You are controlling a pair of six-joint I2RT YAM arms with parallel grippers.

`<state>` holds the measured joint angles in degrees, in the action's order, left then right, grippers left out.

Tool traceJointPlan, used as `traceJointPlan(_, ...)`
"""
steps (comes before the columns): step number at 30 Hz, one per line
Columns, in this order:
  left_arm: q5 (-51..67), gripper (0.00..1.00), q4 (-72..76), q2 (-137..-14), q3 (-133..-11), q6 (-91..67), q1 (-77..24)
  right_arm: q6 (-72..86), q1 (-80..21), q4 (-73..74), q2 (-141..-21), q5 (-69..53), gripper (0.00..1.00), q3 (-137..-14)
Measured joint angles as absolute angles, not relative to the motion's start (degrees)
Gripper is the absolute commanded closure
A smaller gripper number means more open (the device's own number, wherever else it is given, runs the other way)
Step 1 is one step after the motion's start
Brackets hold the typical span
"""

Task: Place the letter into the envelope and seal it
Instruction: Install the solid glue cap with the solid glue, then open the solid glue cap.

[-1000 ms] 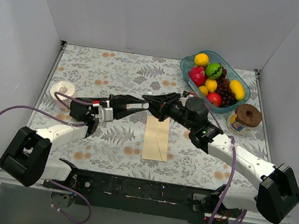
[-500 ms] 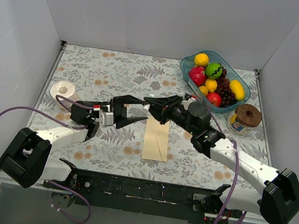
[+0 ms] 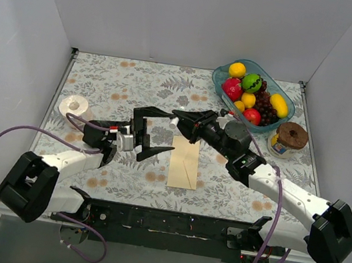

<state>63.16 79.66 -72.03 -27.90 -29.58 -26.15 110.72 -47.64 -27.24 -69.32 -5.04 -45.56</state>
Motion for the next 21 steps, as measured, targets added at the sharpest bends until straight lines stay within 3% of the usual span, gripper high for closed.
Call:
traceJointPlan(13, 47.05, 0.02, 76.34, -76.55, -25.28, -38.02, -24.21, 113.80, -50.00, -52.90, -59.53, -11.18, 0.99, -46.06)
traceJointPlan(21, 40.10, 0.02, 76.29, -70.83, -25.47, -42.89, -24.21, 113.93, -49.36, -53.82, -60.82, -11.07, 0.99, -44.51)
